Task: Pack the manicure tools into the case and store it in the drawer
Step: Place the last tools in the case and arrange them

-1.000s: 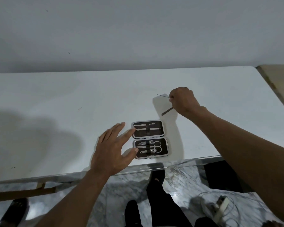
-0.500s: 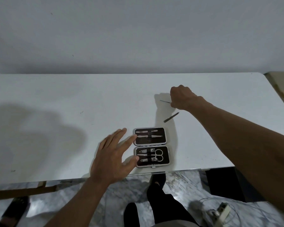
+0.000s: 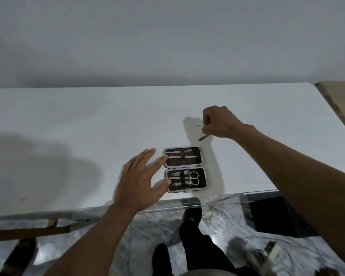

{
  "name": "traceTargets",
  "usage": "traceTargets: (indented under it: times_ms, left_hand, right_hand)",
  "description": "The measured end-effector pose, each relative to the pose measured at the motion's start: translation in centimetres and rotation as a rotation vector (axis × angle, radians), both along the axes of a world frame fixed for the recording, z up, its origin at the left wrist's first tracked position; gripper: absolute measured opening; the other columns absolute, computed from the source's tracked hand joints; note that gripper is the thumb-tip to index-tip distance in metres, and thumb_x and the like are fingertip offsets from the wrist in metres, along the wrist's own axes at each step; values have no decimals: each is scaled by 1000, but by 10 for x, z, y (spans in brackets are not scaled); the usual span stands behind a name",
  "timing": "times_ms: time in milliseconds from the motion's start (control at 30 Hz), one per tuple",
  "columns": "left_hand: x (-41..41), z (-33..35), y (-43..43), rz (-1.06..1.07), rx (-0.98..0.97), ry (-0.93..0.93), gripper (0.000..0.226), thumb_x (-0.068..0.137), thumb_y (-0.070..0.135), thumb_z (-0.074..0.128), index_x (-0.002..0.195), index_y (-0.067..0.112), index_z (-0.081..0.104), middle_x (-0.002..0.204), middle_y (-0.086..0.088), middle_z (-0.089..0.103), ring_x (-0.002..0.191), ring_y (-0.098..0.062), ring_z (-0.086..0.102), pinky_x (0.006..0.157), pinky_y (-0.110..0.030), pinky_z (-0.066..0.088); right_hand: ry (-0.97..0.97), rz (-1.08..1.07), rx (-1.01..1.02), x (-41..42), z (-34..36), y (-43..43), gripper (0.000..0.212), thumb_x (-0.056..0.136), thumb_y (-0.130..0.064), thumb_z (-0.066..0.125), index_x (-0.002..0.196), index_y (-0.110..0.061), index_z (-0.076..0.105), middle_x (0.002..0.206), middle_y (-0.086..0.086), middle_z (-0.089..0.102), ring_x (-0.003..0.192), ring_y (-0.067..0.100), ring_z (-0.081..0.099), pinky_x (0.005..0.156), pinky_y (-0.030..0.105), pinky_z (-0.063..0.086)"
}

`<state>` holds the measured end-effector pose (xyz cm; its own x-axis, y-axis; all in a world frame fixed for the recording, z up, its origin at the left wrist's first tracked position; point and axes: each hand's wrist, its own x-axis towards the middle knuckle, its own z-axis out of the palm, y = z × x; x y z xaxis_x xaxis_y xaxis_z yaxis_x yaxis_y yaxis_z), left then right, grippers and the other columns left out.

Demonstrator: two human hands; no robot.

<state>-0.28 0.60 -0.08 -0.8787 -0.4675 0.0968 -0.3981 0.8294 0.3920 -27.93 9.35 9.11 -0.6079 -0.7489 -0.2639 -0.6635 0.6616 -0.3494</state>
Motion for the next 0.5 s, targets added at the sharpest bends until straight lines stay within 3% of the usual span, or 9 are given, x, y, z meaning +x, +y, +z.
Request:
traceTargets:
  times_ms: [200,300,433,500]
  left_hand:
    - [0,-1,0,-3,-15,21,65,82,61,49,142,38,44,153,1,39,142,-17,31,113,-40,27]
    - [0,0,1,-7,-8,16,65,83,62,47,143,39,43,153,1,38,142,-18,30,115,-41,25]
    - [0,-2,1,-2,-16,18,65,83,64,44,144,40,42,154,2,37,143,-17,29,115,-39,22]
    - [0,-3,1,-2,-22,21,65,83,64,44,143,39,42,154,2,37,143,-17,29,115,-39,23]
  right_hand:
    - [-3,71,-134,38,-2,42,22,81,-4,55,91,-14,73,80,2,72,70,19,64,67,23,48]
    - [41,89,-137,51,-5,57,24,84,-4,55,93,-13,75,90,5,76,79,24,69,78,30,54]
    - [104,107,-130,60,-9,64,24,87,-3,55,99,-9,75,107,9,75,95,29,67,76,24,43]
    - [121,137,-118,63,-11,63,24,88,-4,54,99,-9,75,104,10,75,96,30,67,76,24,41]
